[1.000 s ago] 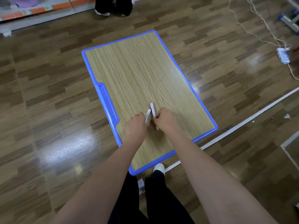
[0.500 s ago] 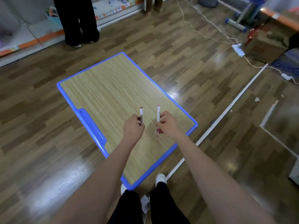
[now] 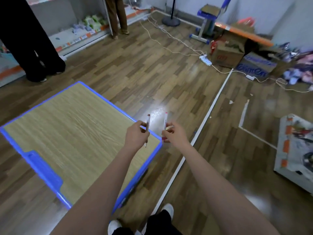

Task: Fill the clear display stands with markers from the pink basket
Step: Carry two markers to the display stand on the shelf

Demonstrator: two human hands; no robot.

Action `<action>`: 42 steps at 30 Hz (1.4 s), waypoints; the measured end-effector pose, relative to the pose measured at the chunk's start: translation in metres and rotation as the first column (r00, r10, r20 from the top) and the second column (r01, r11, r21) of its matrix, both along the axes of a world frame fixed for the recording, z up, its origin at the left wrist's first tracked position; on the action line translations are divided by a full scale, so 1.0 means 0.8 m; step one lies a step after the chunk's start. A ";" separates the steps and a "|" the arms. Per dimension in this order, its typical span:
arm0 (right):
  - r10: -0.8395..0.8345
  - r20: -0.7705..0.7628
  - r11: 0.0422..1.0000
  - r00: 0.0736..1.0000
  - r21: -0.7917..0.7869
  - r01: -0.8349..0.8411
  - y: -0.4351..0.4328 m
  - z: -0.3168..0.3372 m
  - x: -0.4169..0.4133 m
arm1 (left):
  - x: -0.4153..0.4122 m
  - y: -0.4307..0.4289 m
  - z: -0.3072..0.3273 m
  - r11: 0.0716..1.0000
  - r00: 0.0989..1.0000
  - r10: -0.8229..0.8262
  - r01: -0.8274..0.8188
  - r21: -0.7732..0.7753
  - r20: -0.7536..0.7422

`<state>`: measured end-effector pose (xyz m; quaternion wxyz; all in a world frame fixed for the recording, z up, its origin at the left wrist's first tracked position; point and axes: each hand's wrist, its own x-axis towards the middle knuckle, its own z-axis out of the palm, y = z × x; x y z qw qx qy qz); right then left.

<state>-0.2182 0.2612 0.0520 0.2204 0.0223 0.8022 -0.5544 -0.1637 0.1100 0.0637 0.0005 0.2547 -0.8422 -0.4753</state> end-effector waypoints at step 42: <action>-0.624 -0.195 0.781 0.757 -0.177 0.598 0.499 0.121 -0.377 | -0.520 0.511 0.114 0.757 0.766 -0.612 0.640 0.134 -0.197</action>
